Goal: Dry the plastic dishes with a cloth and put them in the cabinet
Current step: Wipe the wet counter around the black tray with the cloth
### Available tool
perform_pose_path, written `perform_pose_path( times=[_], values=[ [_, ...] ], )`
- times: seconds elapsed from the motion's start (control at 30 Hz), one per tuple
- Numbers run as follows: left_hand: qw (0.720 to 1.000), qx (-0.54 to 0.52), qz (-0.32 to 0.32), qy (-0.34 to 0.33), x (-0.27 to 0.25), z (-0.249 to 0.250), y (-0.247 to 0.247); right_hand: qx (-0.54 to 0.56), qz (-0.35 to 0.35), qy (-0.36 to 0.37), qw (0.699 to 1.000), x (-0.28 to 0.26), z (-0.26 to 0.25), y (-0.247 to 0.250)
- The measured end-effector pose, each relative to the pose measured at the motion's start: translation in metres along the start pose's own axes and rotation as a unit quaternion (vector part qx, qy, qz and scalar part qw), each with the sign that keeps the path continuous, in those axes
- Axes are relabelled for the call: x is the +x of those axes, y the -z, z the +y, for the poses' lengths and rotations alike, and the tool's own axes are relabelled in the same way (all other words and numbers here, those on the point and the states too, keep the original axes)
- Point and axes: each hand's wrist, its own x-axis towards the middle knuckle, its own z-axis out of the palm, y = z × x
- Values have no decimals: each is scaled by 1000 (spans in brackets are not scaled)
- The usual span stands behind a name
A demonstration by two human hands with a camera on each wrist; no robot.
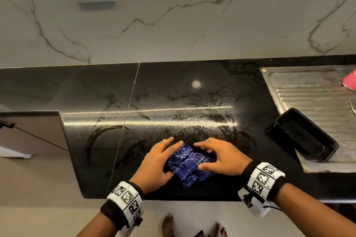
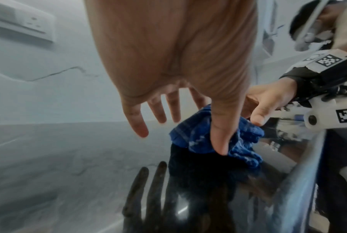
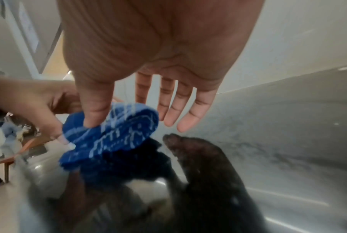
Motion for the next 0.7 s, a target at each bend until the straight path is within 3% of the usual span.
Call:
perform_pose_path(
  times=[0.13, 0.23, 0.37, 0.53, 0.6, 0.67, 0.7],
  values=[
    [989, 98, -94, -51, 8, 10, -6, -62, -22, 19, 998, -20, 3, -15],
    [989, 111, -65, -70, 7, 13, -10, -96, -14, 28, 995, -23, -1, -29],
    [988, 117, -35, -92, 7, 11, -3, -61, 24, 41, 997, -17, -6, -31],
    [997, 5, -43, -59, -3, 5, 13, 16, 78, 91, 993, -15, -15, -12],
    [996, -78, -33, -38, -11, 4, 18, 72, 105, 81, 989, -11, -18, -2],
    [977, -209, -24, 16, -18, 11, 24, 162, 94, 33, 982, -4, -25, 7],
    [954, -294, -20, 48, -20, 17, 29, 225, 83, 6, 971, 0, -29, 8]
  ],
)
